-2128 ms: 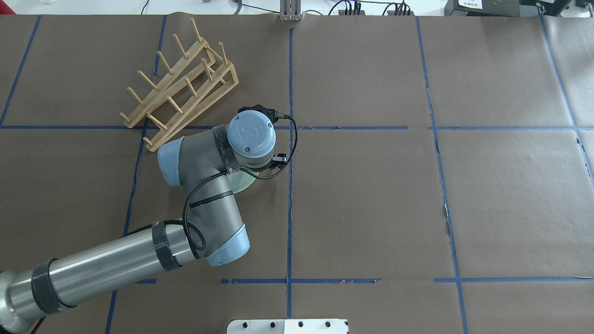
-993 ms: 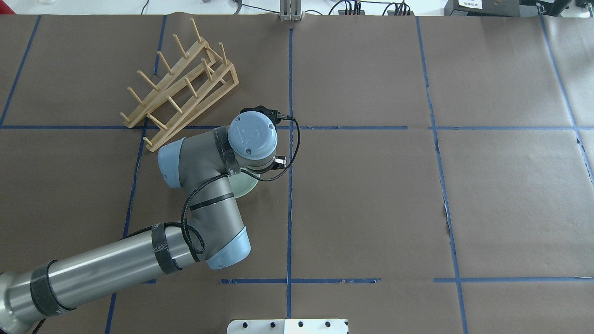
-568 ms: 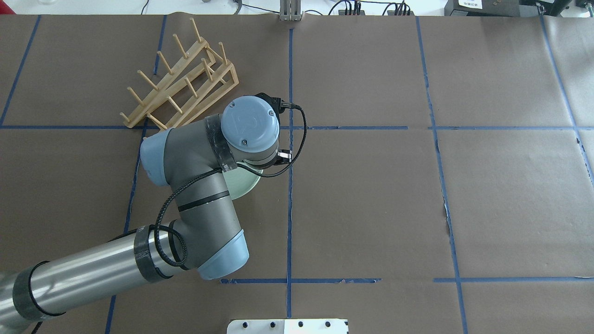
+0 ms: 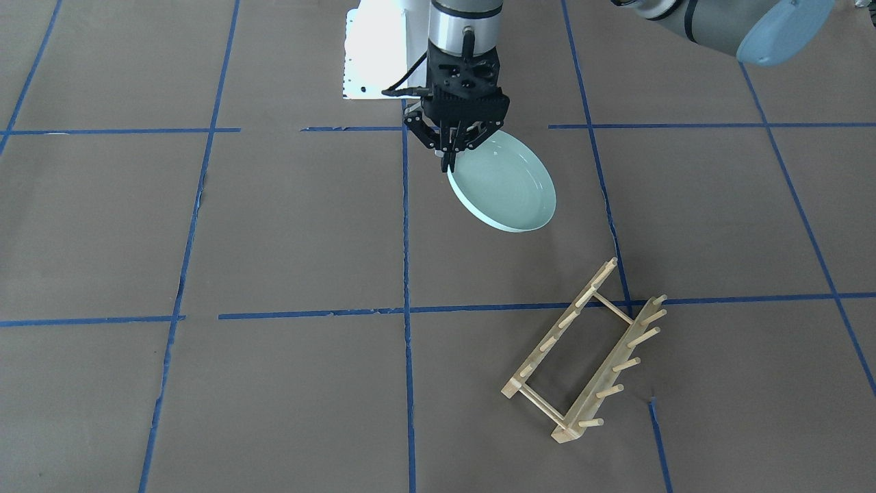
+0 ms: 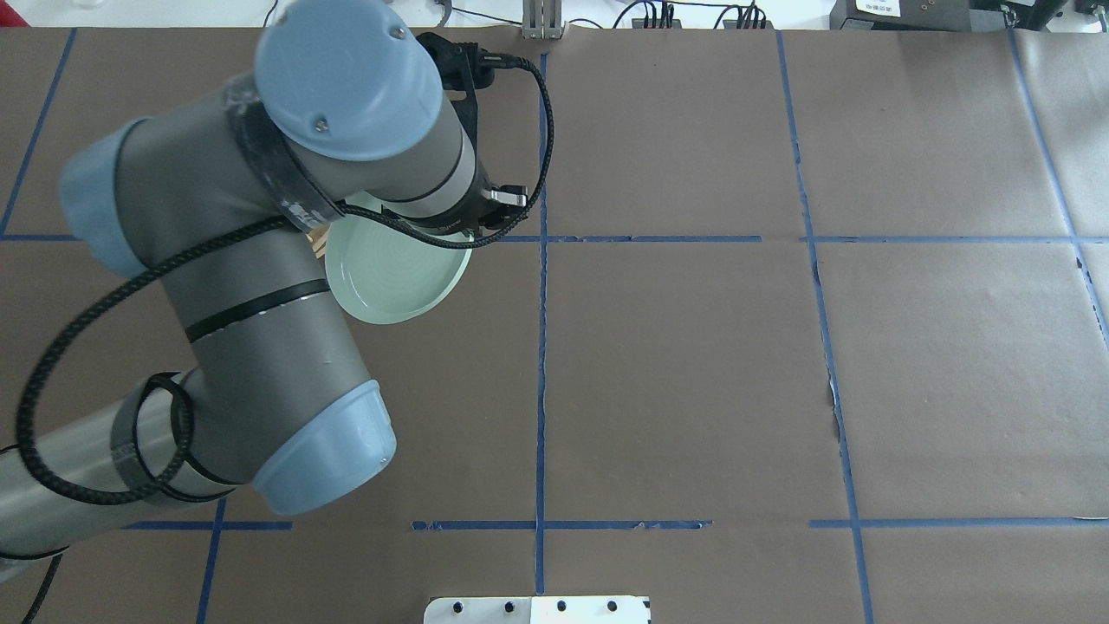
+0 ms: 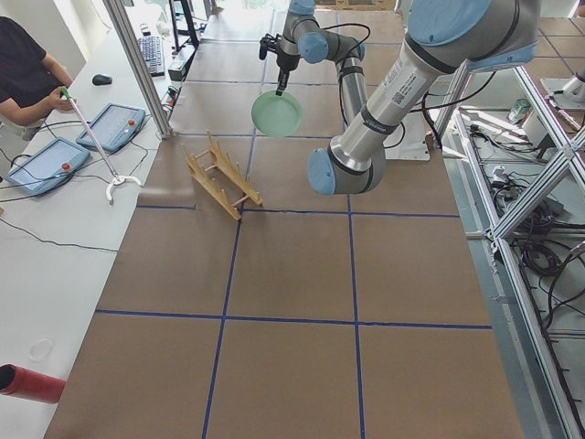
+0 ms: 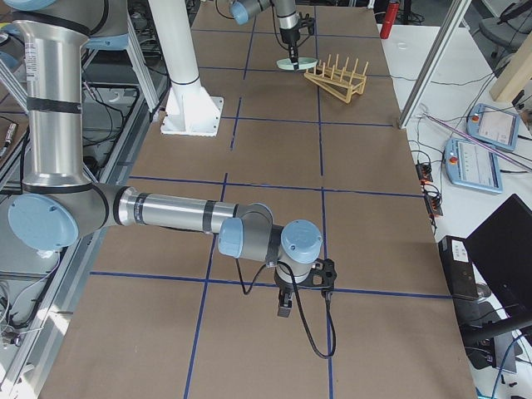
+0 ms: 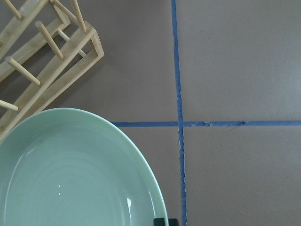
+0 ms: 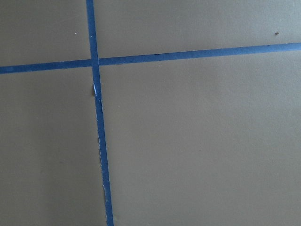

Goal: Place plate on rack
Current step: 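Lift the plate with the left gripper and tilt it upright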

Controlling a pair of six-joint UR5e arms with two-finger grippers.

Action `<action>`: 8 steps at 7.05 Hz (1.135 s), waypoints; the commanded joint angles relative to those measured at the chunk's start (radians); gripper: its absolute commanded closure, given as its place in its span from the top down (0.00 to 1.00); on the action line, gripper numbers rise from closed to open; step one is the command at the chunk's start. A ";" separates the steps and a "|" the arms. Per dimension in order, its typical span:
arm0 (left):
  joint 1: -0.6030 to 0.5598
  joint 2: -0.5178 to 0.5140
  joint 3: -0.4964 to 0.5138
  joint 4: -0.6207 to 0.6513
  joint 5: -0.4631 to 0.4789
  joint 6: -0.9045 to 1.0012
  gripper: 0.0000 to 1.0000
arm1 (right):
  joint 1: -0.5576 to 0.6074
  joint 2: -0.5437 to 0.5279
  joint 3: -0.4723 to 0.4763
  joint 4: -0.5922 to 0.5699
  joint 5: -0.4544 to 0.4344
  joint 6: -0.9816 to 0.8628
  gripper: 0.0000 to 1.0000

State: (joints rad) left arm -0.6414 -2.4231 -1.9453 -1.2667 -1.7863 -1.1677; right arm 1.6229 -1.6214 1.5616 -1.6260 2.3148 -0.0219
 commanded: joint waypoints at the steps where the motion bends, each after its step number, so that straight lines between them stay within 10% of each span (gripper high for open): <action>1: -0.111 0.010 -0.069 -0.107 -0.076 -0.016 0.00 | 0.000 0.000 0.000 0.000 0.000 0.000 1.00; 5: -0.144 0.318 -0.135 -0.728 0.017 -0.352 0.00 | 0.000 0.000 0.000 0.000 0.000 -0.001 1.00; 8: -0.147 0.325 -0.083 -0.989 0.187 -0.533 0.00 | 0.000 0.000 0.000 0.000 0.000 0.000 1.00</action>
State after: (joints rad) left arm -0.7860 -2.1030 -2.0647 -2.1247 -1.6723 -1.6108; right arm 1.6230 -1.6215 1.5611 -1.6260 2.3148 -0.0223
